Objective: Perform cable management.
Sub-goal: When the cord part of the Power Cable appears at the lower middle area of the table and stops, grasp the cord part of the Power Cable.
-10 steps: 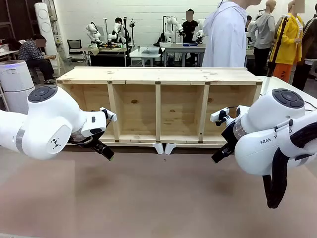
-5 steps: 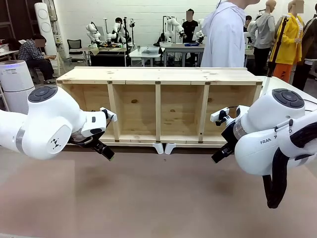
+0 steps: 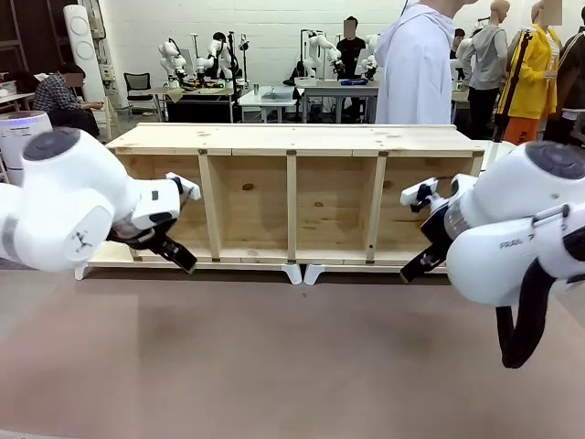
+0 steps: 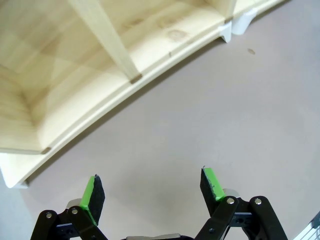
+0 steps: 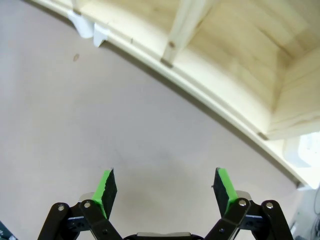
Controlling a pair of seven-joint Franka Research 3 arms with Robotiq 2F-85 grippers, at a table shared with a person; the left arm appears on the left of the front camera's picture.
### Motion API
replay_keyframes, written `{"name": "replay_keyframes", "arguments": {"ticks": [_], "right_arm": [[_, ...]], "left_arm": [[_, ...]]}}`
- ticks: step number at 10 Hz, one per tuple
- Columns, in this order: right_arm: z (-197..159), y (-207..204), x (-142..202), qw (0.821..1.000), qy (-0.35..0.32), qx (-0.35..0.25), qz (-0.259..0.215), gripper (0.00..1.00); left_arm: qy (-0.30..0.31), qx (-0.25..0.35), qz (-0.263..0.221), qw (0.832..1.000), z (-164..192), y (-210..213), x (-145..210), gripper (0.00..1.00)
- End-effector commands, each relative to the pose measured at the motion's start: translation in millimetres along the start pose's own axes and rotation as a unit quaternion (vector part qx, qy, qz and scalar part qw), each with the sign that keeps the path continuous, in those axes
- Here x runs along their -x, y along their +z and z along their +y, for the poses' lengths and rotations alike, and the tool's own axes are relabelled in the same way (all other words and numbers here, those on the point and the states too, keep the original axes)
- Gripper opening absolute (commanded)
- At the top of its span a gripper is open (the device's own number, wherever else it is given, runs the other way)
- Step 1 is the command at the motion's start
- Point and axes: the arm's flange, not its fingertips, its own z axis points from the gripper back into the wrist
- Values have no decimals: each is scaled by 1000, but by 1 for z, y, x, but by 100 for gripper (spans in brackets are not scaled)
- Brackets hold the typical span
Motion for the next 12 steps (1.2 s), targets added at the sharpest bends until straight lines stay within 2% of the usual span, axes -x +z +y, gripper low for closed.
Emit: {"name": "replay_keyframes", "arguments": {"ticks": [1,4,7,12], "right_arm": [[12,58,52,999,-15,30,-4,100],[25,108,83,997,-34,65,-16,100],[42,143,120,993,-59,86,-54,100],[53,151,170,987,-108,90,-82,100]], "left_arm": [[15,-23,-8,1000,-14,49,48,100],[12,-37,-34,999,-18,89,80,100],[44,-37,-50,997,-10,101,121,100],[104,-29,-81,991,3,106,193,100]]}}
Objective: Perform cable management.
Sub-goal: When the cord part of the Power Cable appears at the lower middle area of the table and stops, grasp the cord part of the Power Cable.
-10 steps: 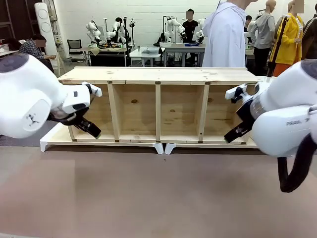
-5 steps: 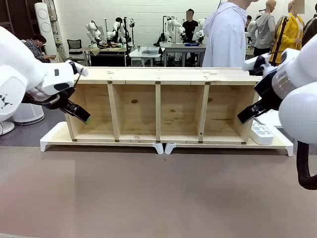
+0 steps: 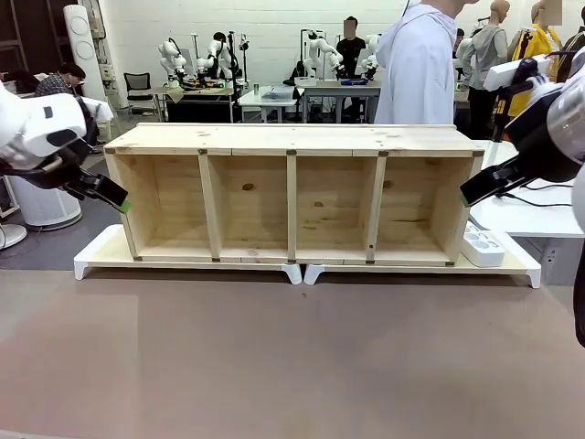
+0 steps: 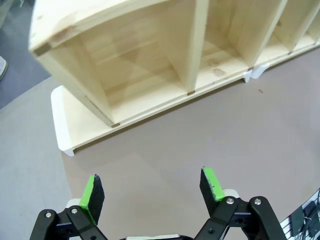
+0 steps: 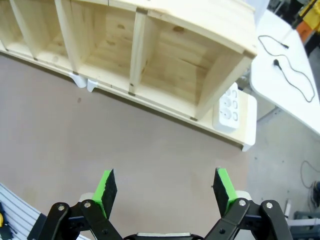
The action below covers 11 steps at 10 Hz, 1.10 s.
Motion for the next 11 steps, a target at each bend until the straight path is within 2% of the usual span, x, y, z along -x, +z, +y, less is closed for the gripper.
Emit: {"name": "replay_keyframes", "arguments": {"ticks": [1,4,5,11], "right_arm": [[17,-43,190,1000,-27,-8,-5,100],[20,-61,196,999,-43,-27,9,100],[-1,8,5,1000,-23,-6,8,100],[-1,8,5,1000,-23,-6,8,100]], "left_arm": [[4,9,-33,999,-40,-10,199,100],[-32,19,-55,998,-47,-14,201,100],[3,0,-23,1000,12,18,0,100],[3,0,-23,1000,12,18,0,100]]}}
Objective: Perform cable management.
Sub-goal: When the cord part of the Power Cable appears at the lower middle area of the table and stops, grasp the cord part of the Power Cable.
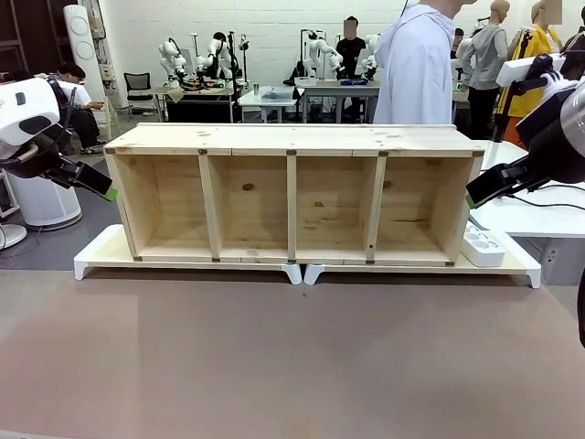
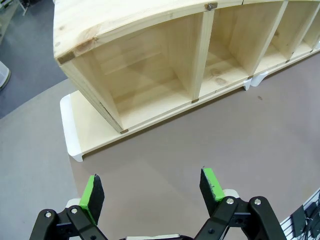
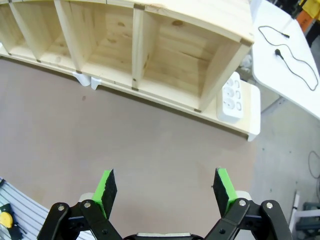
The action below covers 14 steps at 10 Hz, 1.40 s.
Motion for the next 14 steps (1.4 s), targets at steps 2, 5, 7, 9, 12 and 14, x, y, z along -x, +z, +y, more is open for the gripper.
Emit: {"name": "replay_keyframes", "arguments": {"ticks": [2,5,7,9,12,14], "right_arm": [[-1,0,0,1000,2,3,-1,100],[-1,0,0,1000,2,3,-1,100],[-1,0,0,1000,2,3,-1,100],[-1,0,0,1000,2,3,-1,100],[-1,0,0,1000,2,3,-1,100],[-1,0,0,1000,2,3,-1,100]], "left_arm": [[9,0,3,1000,-1,-2,0,100],[9,0,3,1000,-1,-2,0,100],[9,0,3,1000,-1,-2,0,100],[9,0,3,1000,-1,-2,0,100],[9,0,3,1000,-1,-2,0,100],[9,0,3,1000,-1,-2,0,100]]}}
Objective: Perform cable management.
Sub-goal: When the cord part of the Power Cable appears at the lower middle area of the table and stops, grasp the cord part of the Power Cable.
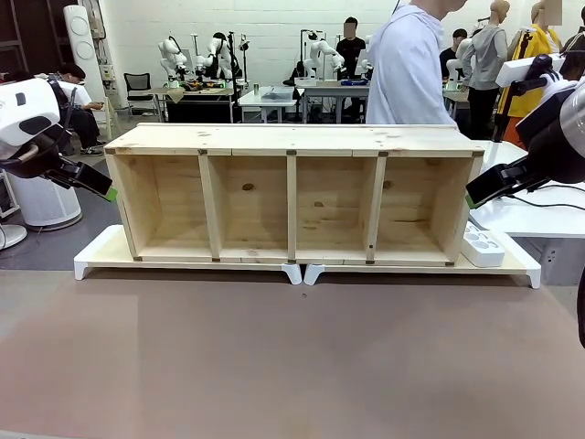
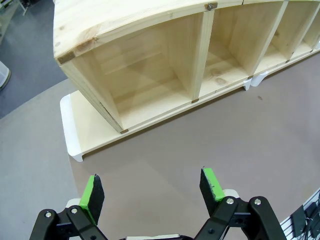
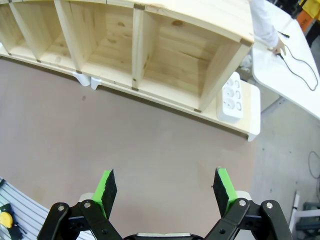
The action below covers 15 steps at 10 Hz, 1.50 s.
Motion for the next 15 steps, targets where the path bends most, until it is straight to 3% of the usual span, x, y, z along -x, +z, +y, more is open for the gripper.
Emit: {"name": "replay_keyframes", "arguments": {"ticks": [1,15], "right_arm": [[-1,0,0,1000,2,3,-1,100],[-1,0,0,1000,2,3,-1,100]], "left_arm": [[9,0,3,1000,-1,-2,0,100],[9,0,3,1000,-1,-2,0,100]]}}
